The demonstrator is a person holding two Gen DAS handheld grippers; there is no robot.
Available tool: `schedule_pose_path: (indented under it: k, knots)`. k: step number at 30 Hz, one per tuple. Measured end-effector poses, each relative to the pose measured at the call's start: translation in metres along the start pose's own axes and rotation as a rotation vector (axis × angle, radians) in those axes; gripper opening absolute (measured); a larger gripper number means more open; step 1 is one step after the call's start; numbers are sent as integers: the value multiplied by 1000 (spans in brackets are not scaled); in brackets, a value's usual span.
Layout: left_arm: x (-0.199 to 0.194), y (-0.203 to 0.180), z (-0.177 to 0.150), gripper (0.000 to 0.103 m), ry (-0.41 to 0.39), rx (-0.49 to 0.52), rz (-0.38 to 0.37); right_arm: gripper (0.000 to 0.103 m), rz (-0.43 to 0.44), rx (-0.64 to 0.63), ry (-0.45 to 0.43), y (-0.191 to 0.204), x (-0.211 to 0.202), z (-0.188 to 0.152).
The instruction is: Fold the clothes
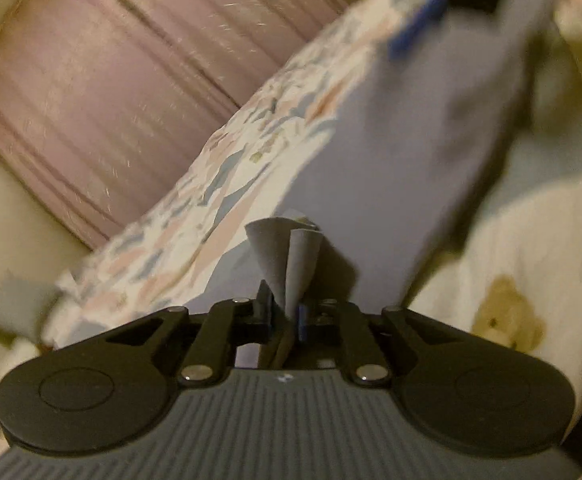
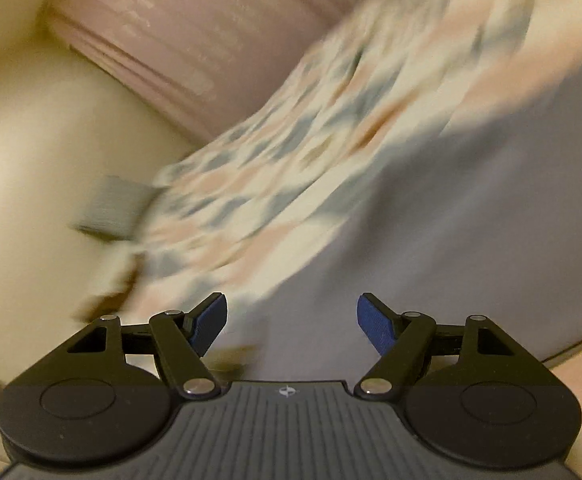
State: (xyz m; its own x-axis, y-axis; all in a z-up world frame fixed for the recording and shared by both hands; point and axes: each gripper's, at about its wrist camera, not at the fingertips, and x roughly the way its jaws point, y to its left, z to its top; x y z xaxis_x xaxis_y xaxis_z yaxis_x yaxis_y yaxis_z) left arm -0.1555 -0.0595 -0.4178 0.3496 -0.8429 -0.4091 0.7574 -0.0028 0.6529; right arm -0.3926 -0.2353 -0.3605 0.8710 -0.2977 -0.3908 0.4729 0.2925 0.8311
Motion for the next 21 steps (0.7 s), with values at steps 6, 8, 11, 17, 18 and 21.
schedule_pose_path:
  k: [6,8,11,17,18,21]
  knots:
    - [-13,3,-7,19,-67,64,49,76,137,245,261,1,90,-3]
    - [-17,-1,-9,27,-82,65,54,76,123,280,326,5,117,-8]
    - [-24,1,-10,36,-110,12,47,75,85,355,396,6,146,-17]
    - [-30,12,-8,25,-124,-70,34,74,16,356,425,8,156,-26]
    - [-31,16,-7,25,-126,-91,31,71,13,348,432,10,156,-27]
    - [-36,21,-5,25,-130,-119,27,65,2,334,453,14,158,-36]
